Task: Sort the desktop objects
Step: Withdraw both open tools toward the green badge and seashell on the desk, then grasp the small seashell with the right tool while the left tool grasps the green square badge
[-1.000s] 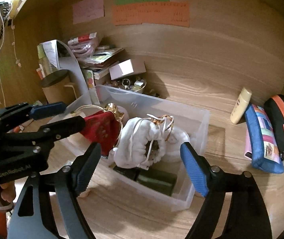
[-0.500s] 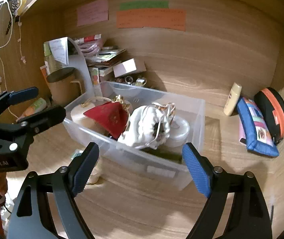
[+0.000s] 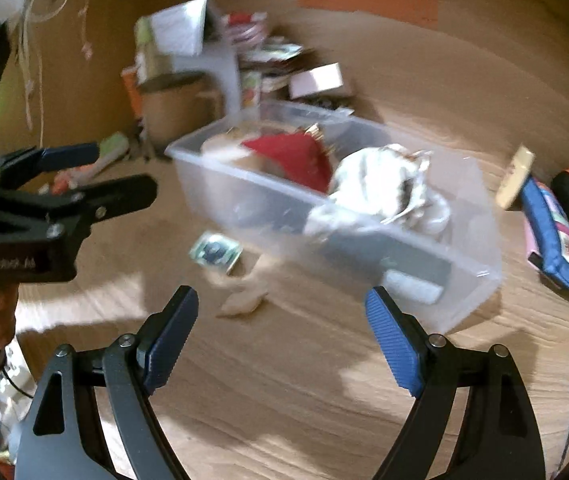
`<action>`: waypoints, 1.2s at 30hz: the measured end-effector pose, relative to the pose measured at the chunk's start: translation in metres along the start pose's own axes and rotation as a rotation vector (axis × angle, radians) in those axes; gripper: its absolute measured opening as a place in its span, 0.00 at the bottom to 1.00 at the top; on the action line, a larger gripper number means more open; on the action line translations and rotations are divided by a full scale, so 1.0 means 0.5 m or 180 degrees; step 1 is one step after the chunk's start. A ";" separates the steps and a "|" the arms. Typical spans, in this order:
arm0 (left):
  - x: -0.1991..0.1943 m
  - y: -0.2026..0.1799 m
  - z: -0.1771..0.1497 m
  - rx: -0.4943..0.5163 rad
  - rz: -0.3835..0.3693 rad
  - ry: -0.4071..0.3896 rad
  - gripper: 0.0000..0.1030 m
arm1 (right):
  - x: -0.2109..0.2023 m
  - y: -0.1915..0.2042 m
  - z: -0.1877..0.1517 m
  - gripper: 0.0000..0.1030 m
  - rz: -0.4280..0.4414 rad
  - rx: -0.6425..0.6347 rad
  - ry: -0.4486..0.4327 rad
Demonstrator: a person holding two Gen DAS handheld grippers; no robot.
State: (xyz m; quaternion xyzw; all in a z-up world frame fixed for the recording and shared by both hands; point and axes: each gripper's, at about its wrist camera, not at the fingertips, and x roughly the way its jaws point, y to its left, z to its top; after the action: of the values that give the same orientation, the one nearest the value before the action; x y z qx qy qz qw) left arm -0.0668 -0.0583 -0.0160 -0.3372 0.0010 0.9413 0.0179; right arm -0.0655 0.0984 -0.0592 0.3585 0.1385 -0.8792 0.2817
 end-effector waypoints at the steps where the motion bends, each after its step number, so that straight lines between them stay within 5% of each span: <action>1: 0.004 0.003 -0.006 -0.0006 -0.0007 0.0035 0.96 | 0.007 0.003 -0.002 0.79 0.0041 0.0013 0.0030; 5: 0.017 0.013 -0.028 -0.0048 -0.0032 0.0125 0.96 | 0.035 0.009 -0.006 0.78 0.0088 0.0073 0.0097; 24: 0.082 0.050 -0.026 -0.0474 -0.0195 0.0551 0.96 | 0.080 0.039 0.017 0.43 0.0348 -0.0113 0.0376; 29: 0.090 0.038 -0.027 -0.0537 -0.0299 0.0637 0.96 | 0.081 0.040 0.019 0.18 0.0399 -0.0147 0.0351; 36: 0.095 0.006 -0.019 -0.0430 -0.0123 0.0626 0.96 | 0.062 0.012 0.008 0.16 0.0395 -0.0091 0.0211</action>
State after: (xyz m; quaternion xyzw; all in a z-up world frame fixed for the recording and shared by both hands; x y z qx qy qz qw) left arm -0.0974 -0.0600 -0.0537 -0.4283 -0.0672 0.9011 0.0131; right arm -0.0821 0.0793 -0.0784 0.3911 0.1378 -0.8456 0.3360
